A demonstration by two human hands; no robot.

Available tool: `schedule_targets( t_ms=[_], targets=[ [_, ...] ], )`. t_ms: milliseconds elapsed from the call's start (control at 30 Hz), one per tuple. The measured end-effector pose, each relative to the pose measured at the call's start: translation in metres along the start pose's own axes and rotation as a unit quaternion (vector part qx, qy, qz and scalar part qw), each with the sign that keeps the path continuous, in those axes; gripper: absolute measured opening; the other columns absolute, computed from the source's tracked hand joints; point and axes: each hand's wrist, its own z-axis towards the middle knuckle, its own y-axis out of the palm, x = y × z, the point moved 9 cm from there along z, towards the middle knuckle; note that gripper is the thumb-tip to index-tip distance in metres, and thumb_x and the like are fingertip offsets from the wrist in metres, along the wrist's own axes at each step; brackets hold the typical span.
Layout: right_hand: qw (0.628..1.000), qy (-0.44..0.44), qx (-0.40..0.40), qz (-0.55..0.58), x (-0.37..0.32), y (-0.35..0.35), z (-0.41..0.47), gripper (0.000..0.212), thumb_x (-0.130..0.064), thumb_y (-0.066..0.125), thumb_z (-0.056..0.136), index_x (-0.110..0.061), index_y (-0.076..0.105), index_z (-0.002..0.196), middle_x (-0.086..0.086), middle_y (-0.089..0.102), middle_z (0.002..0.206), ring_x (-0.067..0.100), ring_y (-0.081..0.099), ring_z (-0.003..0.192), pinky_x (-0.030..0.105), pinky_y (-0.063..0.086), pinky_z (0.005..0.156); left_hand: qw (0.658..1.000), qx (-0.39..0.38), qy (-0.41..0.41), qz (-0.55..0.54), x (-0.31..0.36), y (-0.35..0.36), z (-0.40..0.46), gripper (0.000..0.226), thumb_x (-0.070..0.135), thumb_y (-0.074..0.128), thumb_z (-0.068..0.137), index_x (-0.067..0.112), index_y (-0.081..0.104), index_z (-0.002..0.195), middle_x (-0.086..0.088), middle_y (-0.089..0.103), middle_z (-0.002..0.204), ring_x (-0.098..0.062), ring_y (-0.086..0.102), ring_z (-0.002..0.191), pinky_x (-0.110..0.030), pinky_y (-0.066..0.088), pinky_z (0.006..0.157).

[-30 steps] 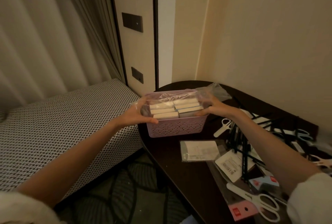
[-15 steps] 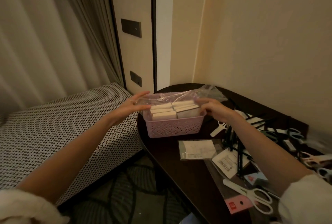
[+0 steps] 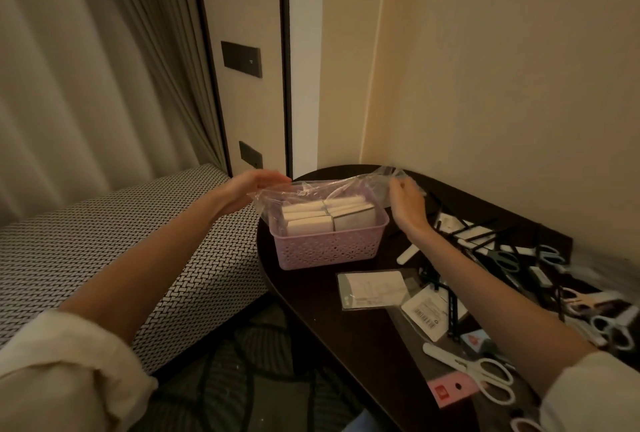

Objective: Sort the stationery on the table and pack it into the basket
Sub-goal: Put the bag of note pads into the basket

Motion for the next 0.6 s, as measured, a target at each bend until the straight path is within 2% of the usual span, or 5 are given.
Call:
schedule_targets(
  t_ms=[100,233,400,500,600],
  targets=[
    [0.993,-0.021,-0.023,-0.11,-0.005,0.002,-0.001,0.06,-0.067,0.048,0.07,-0.009,0.061,0.081,0.003,0.058,0.072,0.018,0.054,0.066,0.034,0.042,0.061,0.998,0.041,0.007,0.044,-0.003,-0.01,0.01,0.023,0.012,0.063,0.088,0.013,0.068,0.111,-0.004,0.063,0.116,-0.015,0.055,0.11,-0.041,0.038,0.107],
    [0.987,-0.036,-0.043,-0.149,-0.006,0.013,-0.003,0.048,-0.049,0.055,0.092,-0.013,0.056,0.06,0.001,0.051,0.055,0.013,0.047,0.05,0.032,0.038,0.054,0.998,0.015,-0.013,0.057,-0.012,0.002,0.023,0.032,0.017,0.065,0.089,0.01,0.062,0.12,-0.011,0.06,0.124,-0.022,0.059,0.109,-0.023,0.049,0.076],
    [0.986,-0.068,-0.048,-0.143,-0.005,0.028,-0.016,0.024,-0.017,0.056,0.095,0.0,0.063,0.079,0.014,0.064,0.076,0.024,0.062,0.073,0.038,0.05,0.065,0.997,-0.03,-0.029,0.066,-0.019,0.02,0.024,0.028,0.01,0.056,0.092,0.011,0.059,0.12,-0.005,0.057,0.118,-0.02,0.057,0.103,-0.028,0.049,0.082],
    [0.986,-0.078,-0.041,-0.143,-0.003,0.032,-0.024,0.014,-0.021,0.058,0.094,-0.011,0.056,0.085,-0.001,0.056,0.077,0.016,0.056,0.075,0.022,0.042,0.061,0.994,-0.024,-0.043,0.102,-0.024,0.018,0.023,0.034,0.015,0.058,0.093,0.005,0.056,0.125,-0.012,0.056,0.121,-0.023,0.058,0.101,-0.029,0.05,0.08],
    [0.976,-0.112,-0.036,-0.182,-0.003,0.039,-0.031,0.017,-0.026,0.063,0.09,-0.013,0.055,0.097,0.001,0.056,0.089,0.015,0.055,0.083,0.027,0.045,0.07,0.991,0.009,-0.071,0.11,-0.03,0.018,0.016,0.024,0.017,0.058,0.093,0.006,0.056,0.114,-0.011,0.058,0.103,-0.019,0.058,0.085,-0.026,0.05,0.066]
  ],
)
